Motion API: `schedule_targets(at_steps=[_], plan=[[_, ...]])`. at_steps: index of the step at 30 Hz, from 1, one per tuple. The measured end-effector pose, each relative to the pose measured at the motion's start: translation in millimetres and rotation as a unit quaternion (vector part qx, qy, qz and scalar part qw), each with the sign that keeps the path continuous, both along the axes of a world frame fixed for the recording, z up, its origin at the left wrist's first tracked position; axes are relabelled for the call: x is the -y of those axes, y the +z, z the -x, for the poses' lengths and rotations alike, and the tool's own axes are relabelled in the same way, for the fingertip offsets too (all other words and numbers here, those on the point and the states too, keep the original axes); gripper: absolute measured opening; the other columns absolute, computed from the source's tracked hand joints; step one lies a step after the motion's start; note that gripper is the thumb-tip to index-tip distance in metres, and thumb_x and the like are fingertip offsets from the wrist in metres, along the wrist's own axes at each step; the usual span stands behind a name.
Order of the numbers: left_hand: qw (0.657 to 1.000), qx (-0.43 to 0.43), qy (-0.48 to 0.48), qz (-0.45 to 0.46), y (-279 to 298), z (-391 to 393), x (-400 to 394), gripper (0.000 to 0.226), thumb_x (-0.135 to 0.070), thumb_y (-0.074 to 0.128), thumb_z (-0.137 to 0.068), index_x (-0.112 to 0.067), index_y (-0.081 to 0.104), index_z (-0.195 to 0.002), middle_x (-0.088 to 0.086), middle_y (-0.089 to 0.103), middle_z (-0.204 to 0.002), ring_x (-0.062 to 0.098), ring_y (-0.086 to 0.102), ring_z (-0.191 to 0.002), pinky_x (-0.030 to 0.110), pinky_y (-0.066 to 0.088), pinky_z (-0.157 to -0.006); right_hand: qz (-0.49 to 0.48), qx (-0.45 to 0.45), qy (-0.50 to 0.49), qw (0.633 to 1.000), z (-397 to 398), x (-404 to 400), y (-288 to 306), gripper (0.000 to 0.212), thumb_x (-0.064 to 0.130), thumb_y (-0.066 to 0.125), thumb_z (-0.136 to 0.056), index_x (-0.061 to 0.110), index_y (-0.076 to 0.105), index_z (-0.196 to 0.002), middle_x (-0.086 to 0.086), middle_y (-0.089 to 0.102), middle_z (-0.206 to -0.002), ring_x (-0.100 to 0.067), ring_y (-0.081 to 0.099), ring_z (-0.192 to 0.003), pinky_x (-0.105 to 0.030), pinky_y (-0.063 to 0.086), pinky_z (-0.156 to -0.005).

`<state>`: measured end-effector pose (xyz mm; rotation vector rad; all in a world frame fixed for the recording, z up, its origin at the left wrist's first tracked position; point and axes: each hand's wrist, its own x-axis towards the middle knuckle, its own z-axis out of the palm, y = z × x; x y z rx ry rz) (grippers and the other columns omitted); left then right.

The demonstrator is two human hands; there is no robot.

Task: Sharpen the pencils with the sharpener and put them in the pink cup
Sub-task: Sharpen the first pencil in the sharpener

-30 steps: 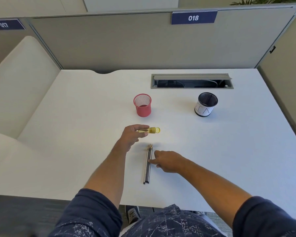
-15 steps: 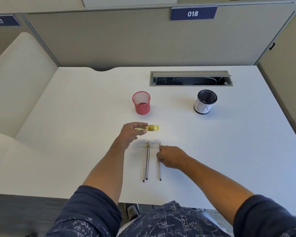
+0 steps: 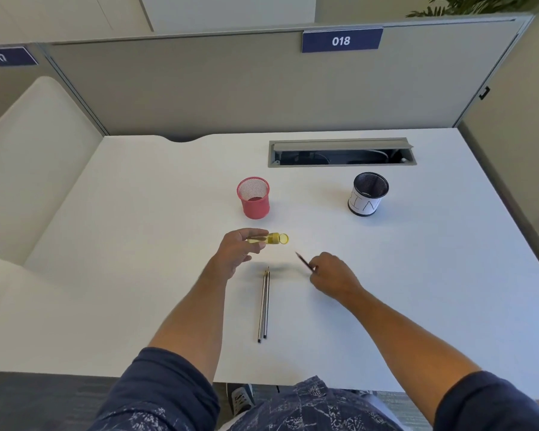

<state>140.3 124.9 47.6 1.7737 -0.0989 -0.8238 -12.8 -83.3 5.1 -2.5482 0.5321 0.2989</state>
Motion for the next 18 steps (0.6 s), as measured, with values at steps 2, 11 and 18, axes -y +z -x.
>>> schedule_targets(at_steps=[2,11,18], plan=[[1.000,-0.002,0.004,0.008,2,-2,0,0.031,-0.006,0.074,-0.085,-0.026,0.077,-0.109,-0.013,0.074,-0.088,0.010,0.063,-0.080,0.032,0.043,-0.079,-0.046,0.049,-0.047,0.997,-4,12,9,0.026,0.017,0.057,-0.085,0.020,0.072,-0.106,0.001,0.058,-0.101,-0.020,0.062,-0.094,-0.032,0.050,-0.079],[1.000,-0.001,0.007,0.021,4,-4,8,0.029,-0.007,0.074,-0.086,-0.028,0.077,-0.107,-0.003,0.072,-0.096,0.015,0.061,-0.083,0.033,0.044,-0.080,-0.174,0.195,-0.063,0.963,-12,30,43,0.014,0.024,0.071,-0.091,0.029,0.079,-0.101,0.012,0.065,-0.091,-0.011,0.060,-0.075,-0.033,0.051,-0.075],[1.000,-0.011,-0.009,0.019,4,-5,11,0.029,-0.008,0.075,-0.086,-0.028,0.078,-0.107,-0.003,0.072,-0.092,0.015,0.062,-0.082,0.034,0.044,-0.081,-0.131,0.189,-0.055,0.972,-16,28,49,0.016,0.033,0.074,-0.090,0.037,0.079,-0.104,0.015,0.065,-0.091,-0.006,0.060,-0.084,-0.032,0.048,-0.073]])
